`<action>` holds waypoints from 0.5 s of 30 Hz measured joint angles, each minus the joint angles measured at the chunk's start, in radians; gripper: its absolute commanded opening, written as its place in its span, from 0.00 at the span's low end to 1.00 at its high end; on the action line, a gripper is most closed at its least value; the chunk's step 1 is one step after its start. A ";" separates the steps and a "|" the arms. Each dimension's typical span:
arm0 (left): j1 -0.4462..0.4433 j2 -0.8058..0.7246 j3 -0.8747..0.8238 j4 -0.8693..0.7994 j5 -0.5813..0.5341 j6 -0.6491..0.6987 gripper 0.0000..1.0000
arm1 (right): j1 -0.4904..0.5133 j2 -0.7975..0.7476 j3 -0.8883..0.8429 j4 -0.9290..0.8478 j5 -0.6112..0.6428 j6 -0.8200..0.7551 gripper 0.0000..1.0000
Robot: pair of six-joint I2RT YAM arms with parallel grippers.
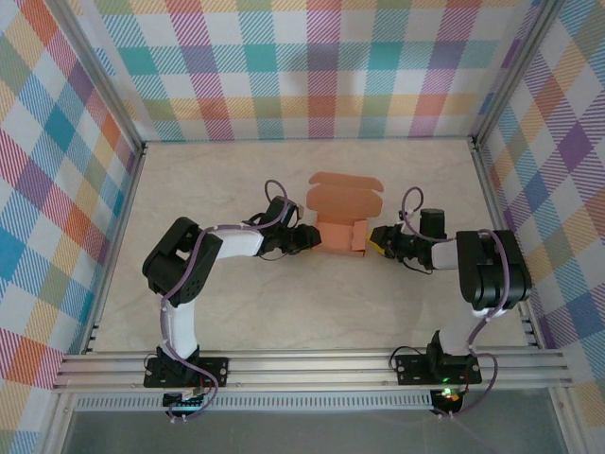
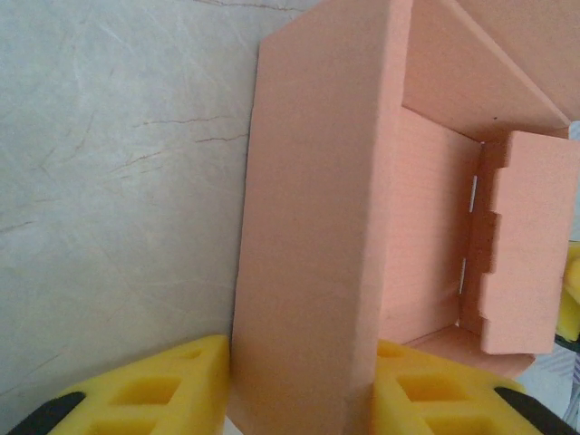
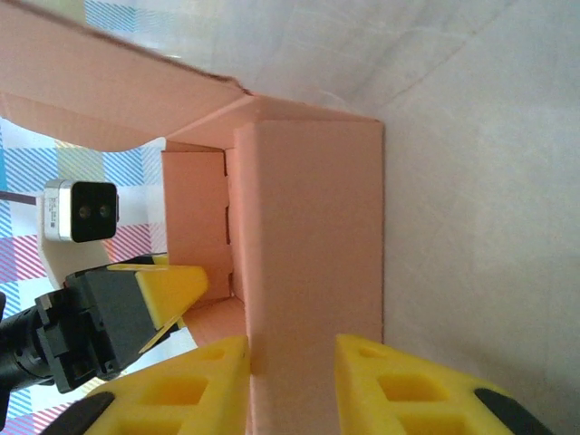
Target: Fold the paper box
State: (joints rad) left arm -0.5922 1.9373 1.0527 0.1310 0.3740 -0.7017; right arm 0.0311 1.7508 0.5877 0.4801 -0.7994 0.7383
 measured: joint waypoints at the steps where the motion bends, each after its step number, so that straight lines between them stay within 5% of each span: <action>1: 0.000 0.000 0.000 0.000 0.000 0.000 0.38 | 0.000 0.006 0.000 0.008 -0.007 0.004 0.29; 15: 0.000 0.003 0.005 -0.005 0.003 0.000 0.38 | 0.005 0.019 0.038 -0.064 -0.021 -0.040 0.27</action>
State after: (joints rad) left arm -0.5919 1.9408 1.0576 0.1265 0.3767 -0.7017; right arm 0.0357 1.7702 0.6258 0.4164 -0.8200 0.6987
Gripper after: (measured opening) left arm 0.379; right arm 0.270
